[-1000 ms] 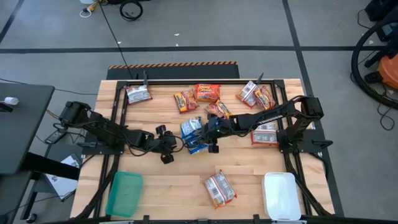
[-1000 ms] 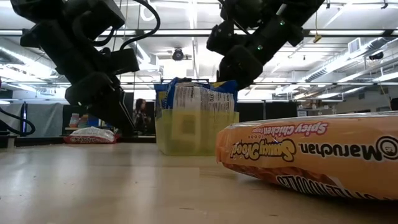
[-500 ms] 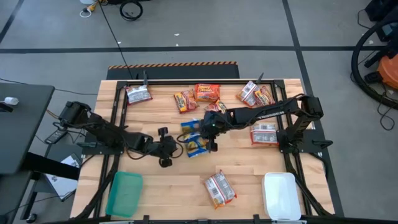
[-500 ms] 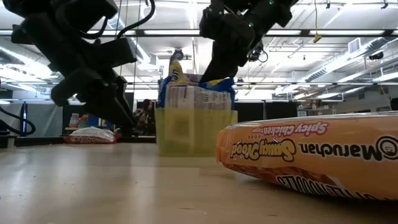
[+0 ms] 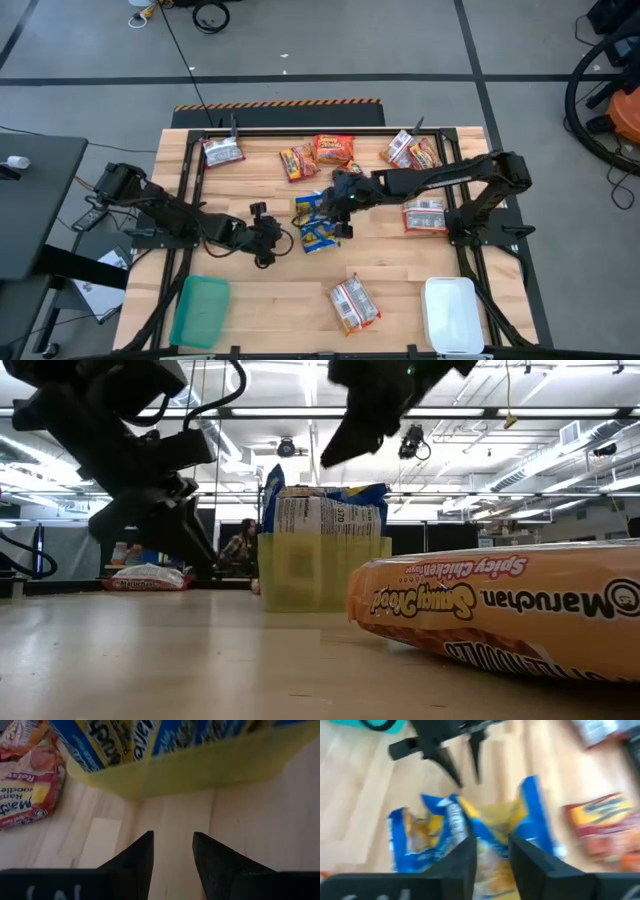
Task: Sort Maruchan noodles
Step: Adjust the blue noodle packs in the yellow bin, then put the red noodle pack into the white bin
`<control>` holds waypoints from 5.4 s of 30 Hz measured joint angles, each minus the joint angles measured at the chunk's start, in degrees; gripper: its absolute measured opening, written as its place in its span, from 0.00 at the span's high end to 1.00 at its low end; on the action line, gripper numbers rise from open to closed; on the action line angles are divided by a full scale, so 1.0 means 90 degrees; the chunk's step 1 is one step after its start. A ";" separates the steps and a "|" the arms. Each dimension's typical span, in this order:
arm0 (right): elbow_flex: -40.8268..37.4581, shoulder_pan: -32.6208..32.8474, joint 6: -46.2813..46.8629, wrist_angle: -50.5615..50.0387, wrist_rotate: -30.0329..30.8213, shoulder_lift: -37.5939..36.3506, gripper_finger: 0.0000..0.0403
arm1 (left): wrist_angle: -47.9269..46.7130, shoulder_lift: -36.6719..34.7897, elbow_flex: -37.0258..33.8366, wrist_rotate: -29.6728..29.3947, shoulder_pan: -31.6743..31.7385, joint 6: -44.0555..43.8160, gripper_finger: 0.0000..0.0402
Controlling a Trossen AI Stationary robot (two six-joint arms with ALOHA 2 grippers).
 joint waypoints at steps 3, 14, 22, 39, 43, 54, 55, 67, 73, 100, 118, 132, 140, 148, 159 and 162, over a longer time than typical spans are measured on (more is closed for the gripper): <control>0.0000 -0.0017 -0.0446 -0.0119 0.0586 -0.0299 0.64 | -0.0355 -0.0242 -0.0002 -0.0019 -0.0189 -0.0307 0.65; -0.1230 0.0106 0.0050 -0.1009 0.1017 -0.0794 0.61 | -0.0922 -0.1040 0.0007 0.0003 -0.1072 -0.1855 0.65; -0.2791 0.0709 0.1589 0.0939 0.0639 -0.0354 0.61 | -0.0401 -0.0904 -0.0002 0.0065 -0.1105 -0.2281 0.65; -0.2738 0.0906 -0.0075 0.0429 0.3241 -0.1133 0.61 | 0.2207 -0.0909 0.0007 0.0378 -0.1543 -0.1683 0.65; -0.3048 0.0029 -0.0469 0.0778 0.3515 -0.1062 0.60 | 0.2203 -0.0904 0.0007 0.0241 -0.1678 -0.1261 0.65; -0.3391 -0.0711 -0.1419 0.1492 0.2314 -0.0380 0.34 | 0.1426 -0.0903 -0.0002 0.0159 -0.1667 -0.1678 0.65; -0.3439 -0.0711 -0.1594 0.1644 0.2388 -0.0281 0.33 | 0.1425 -0.0903 -0.0002 0.0105 -0.1668 -0.1690 0.65; -0.3523 -0.0575 -0.1980 0.2551 0.3942 0.0642 0.51 | 0.1255 -0.0902 0.0000 0.0058 -0.1628 -0.1695 0.65; -0.3485 -0.0532 -0.1355 0.1909 0.3837 0.0221 0.88 | 0.1243 -0.0999 0.0000 0.0118 -0.1627 -0.1695 0.65; 0.1061 0.2930 0.6327 -0.7553 -0.2503 -0.2577 0.98 | 0.1808 -0.1519 0.0753 -0.0076 -0.1843 -0.0863 0.65; 0.0962 0.5662 0.9807 -0.5380 -0.3927 -0.0358 0.98 | 0.1990 -0.1357 0.0753 -0.0238 -0.1931 -0.1201 0.65; 0.0962 0.5916 1.0106 -0.4111 -0.3997 0.0970 0.96 | 0.2023 -0.1307 0.0753 -0.0232 -0.2420 -0.1415 0.65; 0.0962 0.5735 0.8717 -0.4179 -0.4441 0.1267 0.87 | 0.2018 -0.1235 0.0753 -0.0317 -0.2880 -0.1532 0.65; 0.0962 0.5408 0.7379 -0.5292 -0.3847 0.0453 0.71 | 0.1989 -0.1237 0.0751 -0.0465 -0.2961 -0.1019 0.65; 0.0729 0.2372 0.4278 -0.6984 0.1466 -0.1121 0.58 | 0.2166 -0.1237 0.0500 -0.0211 -0.1924 -0.0358 0.65; 0.0214 0.1080 0.3239 -0.6578 0.1705 -0.1405 0.52 | 0.2165 -0.1254 0.0500 0.0149 -0.1623 -0.0093 0.65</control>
